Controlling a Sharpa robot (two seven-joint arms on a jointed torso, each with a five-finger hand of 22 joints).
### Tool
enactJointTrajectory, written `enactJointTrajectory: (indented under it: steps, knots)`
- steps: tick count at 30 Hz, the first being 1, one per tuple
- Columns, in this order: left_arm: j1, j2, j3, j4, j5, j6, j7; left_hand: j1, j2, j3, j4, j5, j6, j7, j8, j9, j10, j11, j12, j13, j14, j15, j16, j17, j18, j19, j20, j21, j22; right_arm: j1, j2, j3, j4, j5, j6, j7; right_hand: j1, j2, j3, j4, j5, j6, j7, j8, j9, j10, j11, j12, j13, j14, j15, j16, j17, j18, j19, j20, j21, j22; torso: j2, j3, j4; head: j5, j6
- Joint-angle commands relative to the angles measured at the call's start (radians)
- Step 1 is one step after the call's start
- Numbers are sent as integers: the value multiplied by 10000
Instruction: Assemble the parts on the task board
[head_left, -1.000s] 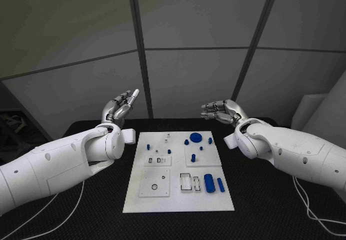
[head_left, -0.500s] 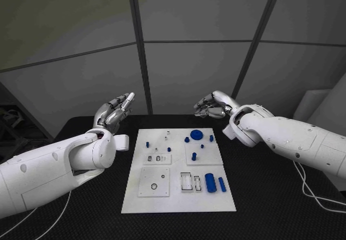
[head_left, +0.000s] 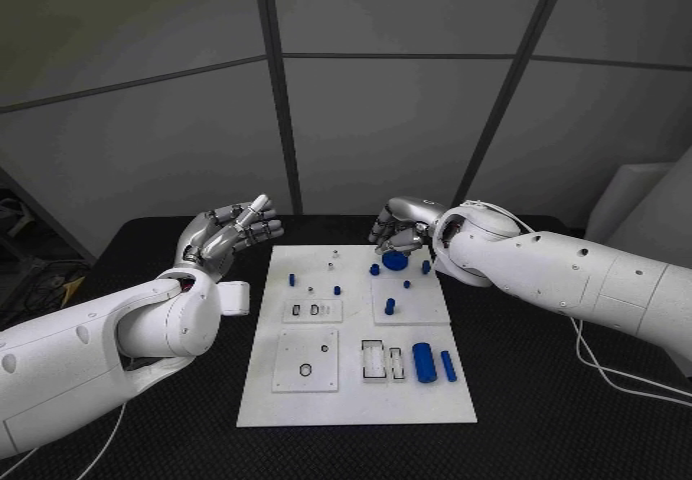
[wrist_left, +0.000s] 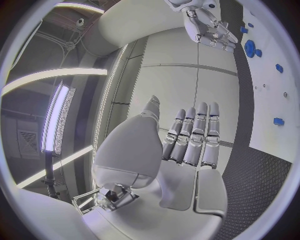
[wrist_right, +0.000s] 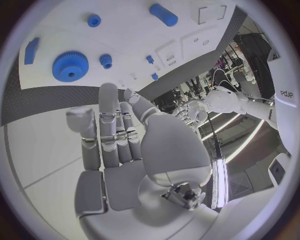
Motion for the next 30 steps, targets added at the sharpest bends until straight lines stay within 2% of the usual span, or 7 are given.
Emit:
enactJointTrajectory:
  steps: [1, 9, 13, 17, 25, 30]
  knots:
    - [18, -9, 14, 103, -196, 285, 345, -30, 196, -44, -119, 30, 219, 72, 37, 9, 409, -83, 55, 1, 431, -109, 64, 20, -178, 345, -103, 154, 14, 42, 21, 10, 29, -1327, 752, -610, -153, -77, 105, 5, -101, 4, 56, -51, 2, -225, 24, -29, -1, 409, 87, 1280, 1273, -249, 393, 33, 663, 998, 192, -18, 88, -69, 22]
    - [15, -24, 15, 272, -240, 478, 310, -42, 264, -109, -205, 31, 350, 70, -10, -1, 633, -123, 4, -12, 635, -164, -2, 4, -181, 508, -168, 207, -10, 54, 94, 9, 86, -1672, 1076, -797, -206, -297, 44, 56, -160, -219, 156, -55, -18, -762, 179, -42, 12, 276, 200, 2923, 2886, -406, 743, 166, 1409, 2099, 320, -41, 153, -161, 42]
    - [16, -74, 17, 358, -246, 510, 303, -42, 267, -118, -216, 30, 364, 76, -16, -2, 645, -121, -9, -15, 632, -162, -23, -3, -184, 524, -171, 211, -14, 55, 111, 9, 92, -1760, 1217, -838, -164, -290, 26, 79, -160, -258, 172, -45, -12, -816, 209, -35, 26, 233, 223, 3422, 3358, -457, 863, 202, 1647, 2465, 346, -48, 167, -174, 62]
    - [15, -114, 19, 413, -249, 524, 290, -35, 308, -164, -298, 353, 415, 89, -89, -23, 703, -112, -117, -24, 654, -155, -153, -40, -196, 585, -181, 211, -55, 55, 134, 8, 106, -1801, 1325, -840, -143, -281, 13, 94, -158, -273, 179, -44, -8, -830, 216, -34, 33, 218, 235, 3737, 3669, -498, 961, 221, 1808, 2732, 359, -39, 169, -181, 48]
    - [16, -174, 20, 466, -250, 561, 250, -37, 305, -183, -319, 394, 419, 98, -112, -30, 706, -107, -149, -26, 657, -152, -186, -48, -198, 596, -182, 209, -66, 53, 242, 6, 16, -1845, 1457, -867, -61, -194, 76, 89, -117, -288, 178, -42, -5, -831, 218, -34, 34, 230, 239, 4180, 4117, -557, 1116, 240, 2027, 3103, 394, -41, 201, -211, 15]
    - [18, -240, 21, 507, -250, 566, 235, -35, 304, -189, -329, 404, 419, 101, -121, -33, 704, -103, -163, -27, 655, -149, -199, -52, -198, 601, -181, 209, -70, 53, 271, 6, -36, -1865, 1510, -877, -44, -152, 118, 91, -94, -282, 179, -39, -2, -814, 222, -32, 33, 228, 238, 4351, 4281, -582, 1180, 249, 2118, 3256, 426, -47, 181, -196, 15]
